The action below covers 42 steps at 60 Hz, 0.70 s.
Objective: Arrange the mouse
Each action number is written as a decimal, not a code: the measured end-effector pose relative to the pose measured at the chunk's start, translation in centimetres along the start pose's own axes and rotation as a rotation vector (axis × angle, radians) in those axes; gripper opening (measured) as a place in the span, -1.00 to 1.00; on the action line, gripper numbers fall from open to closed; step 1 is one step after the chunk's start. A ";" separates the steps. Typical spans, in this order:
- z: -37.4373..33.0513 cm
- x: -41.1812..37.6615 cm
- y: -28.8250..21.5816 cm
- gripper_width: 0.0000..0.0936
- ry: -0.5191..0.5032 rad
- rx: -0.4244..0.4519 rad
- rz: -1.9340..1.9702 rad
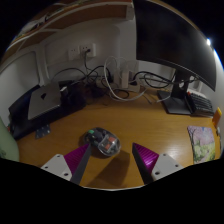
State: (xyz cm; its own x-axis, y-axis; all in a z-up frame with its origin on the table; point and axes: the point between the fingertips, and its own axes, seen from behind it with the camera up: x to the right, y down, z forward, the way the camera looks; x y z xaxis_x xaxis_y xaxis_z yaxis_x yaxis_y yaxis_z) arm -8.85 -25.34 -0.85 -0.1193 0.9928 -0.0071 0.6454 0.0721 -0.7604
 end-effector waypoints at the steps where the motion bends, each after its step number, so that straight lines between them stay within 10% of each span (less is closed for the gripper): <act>1: 0.3 0.0 -0.2 0.85 -0.001 0.000 -0.001; 31: 5.7 3.0 -3.9 0.83 0.030 -0.011 0.025; 38: 5.8 2.8 -3.8 -0.06 0.032 -0.008 0.000; 42: 5.7 2.8 -3.8 -0.13 0.034 -0.026 0.001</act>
State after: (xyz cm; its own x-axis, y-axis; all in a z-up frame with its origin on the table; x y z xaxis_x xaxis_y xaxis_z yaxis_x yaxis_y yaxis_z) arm -15.89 -23.37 -1.69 -0.0932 0.9955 0.0150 0.6649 0.0734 -0.7433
